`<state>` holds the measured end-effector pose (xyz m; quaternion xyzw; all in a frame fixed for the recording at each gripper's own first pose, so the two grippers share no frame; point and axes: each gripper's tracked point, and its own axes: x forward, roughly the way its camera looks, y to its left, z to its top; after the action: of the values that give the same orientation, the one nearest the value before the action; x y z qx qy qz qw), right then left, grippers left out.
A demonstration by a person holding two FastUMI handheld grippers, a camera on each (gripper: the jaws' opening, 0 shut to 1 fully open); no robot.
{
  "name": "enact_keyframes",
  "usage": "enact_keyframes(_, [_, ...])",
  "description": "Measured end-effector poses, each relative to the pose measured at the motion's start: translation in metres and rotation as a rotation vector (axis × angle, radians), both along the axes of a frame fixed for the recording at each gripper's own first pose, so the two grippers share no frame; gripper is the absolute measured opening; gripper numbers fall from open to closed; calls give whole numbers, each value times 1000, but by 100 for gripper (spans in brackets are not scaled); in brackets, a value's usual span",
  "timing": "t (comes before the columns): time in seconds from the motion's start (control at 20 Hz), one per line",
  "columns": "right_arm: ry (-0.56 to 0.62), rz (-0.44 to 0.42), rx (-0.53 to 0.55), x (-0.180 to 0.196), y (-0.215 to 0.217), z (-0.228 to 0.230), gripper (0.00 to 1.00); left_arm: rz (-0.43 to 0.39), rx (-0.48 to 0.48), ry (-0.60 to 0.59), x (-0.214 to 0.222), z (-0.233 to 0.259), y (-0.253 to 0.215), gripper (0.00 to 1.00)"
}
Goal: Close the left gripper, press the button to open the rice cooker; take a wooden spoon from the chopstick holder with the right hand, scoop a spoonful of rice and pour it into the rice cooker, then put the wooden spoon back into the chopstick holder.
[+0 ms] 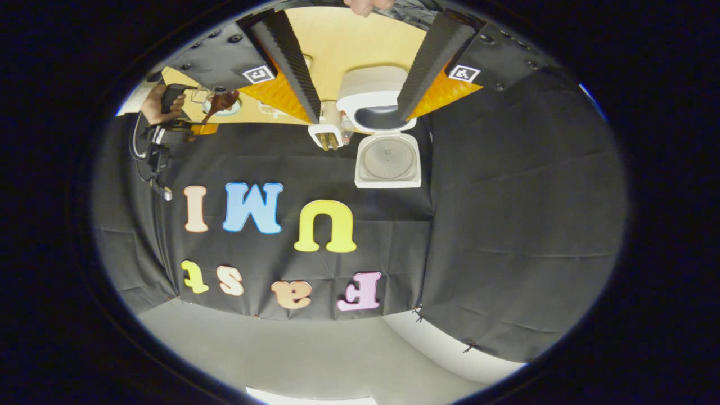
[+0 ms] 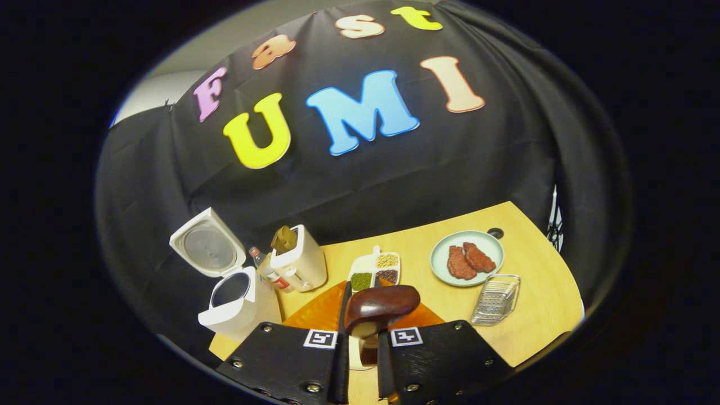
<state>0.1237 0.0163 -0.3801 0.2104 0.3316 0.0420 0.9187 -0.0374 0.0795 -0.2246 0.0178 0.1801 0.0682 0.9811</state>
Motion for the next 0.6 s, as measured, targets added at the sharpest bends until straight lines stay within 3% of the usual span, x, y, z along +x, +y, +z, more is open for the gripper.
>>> enact_keyframes(0.2, [73,114,-24,3,53,-53,20,67,2,44,9,-16,26,93])
enact_keyframes(0.25, [85,139,-44,5,59,-67,20,90,10,60,11,-20,31,99])
enact_keyframes(0.35, [105,186,-72,13,69,-93,20,123,30,93,17,-29,38,99])
enact_keyframes(0.4, [112,204,-82,17,72,-105,20,132,40,107,20,-34,39,94])
enact_keyframes(0.6, [115,287,-122,18,88,-138,20,163,66,162,26,-52,40,96])
